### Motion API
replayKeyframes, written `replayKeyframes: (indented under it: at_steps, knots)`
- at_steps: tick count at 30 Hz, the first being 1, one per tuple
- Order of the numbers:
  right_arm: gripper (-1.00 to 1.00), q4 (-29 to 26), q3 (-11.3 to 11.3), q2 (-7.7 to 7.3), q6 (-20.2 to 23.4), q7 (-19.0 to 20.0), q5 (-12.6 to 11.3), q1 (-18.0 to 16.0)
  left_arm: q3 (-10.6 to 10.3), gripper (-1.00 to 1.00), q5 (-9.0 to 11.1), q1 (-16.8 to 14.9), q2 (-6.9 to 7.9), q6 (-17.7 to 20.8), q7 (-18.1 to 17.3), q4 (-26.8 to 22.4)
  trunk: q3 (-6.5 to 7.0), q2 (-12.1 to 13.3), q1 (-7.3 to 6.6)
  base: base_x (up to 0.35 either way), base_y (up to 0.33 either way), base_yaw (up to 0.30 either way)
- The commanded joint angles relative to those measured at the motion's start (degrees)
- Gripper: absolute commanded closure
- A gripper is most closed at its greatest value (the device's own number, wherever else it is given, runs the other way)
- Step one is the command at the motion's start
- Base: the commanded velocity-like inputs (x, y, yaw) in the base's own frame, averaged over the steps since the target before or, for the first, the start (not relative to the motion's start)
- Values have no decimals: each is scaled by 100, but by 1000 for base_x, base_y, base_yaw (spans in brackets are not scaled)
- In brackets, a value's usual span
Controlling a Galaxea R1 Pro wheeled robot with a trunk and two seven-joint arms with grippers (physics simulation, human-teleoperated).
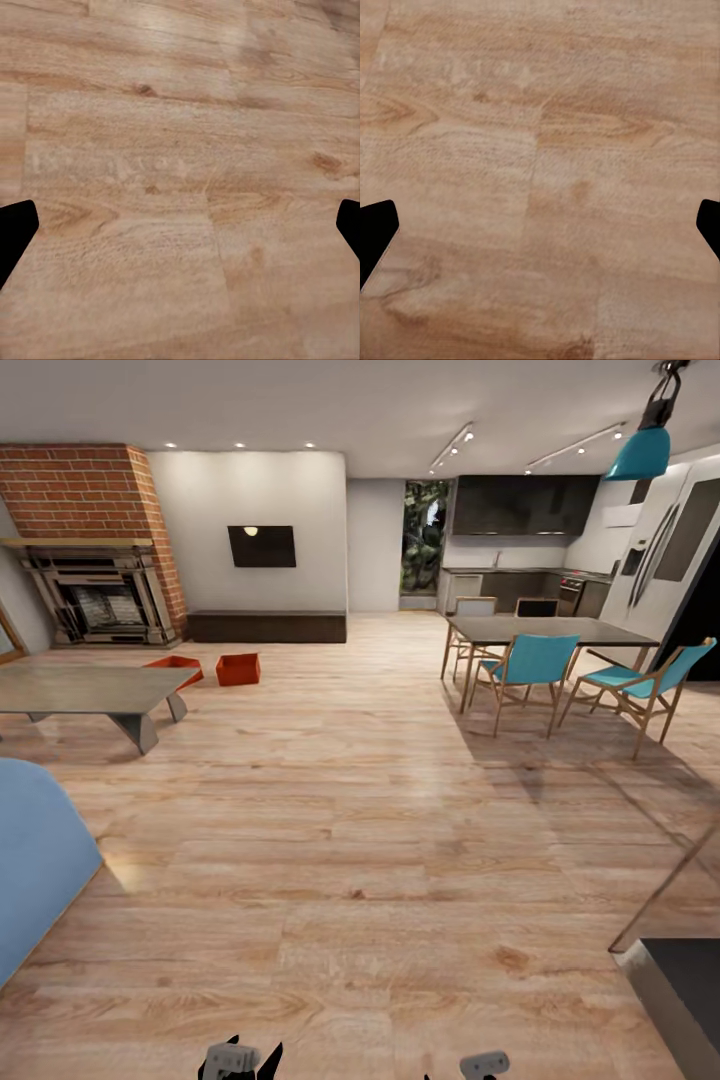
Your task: Move the two storage containers from the living room to the garage. In the garage, place one container on the floor and stack the other container on top of it (either order is fine).
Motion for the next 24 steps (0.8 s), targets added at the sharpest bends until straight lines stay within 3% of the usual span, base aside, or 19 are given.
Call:
replayKeyframes:
  at_steps: [1,24]
  knots:
    - [-100,9,34,0,-25,16,-60,-5,-34,-100,61,-3,1,-3,-36,1,-5,-2,3,325,126,0]
    - [-100,9,34,0,-25,16,-60,-5,-34,-100,61,-3,1,-3,-36,3,-3,-2,3,336,79,0]
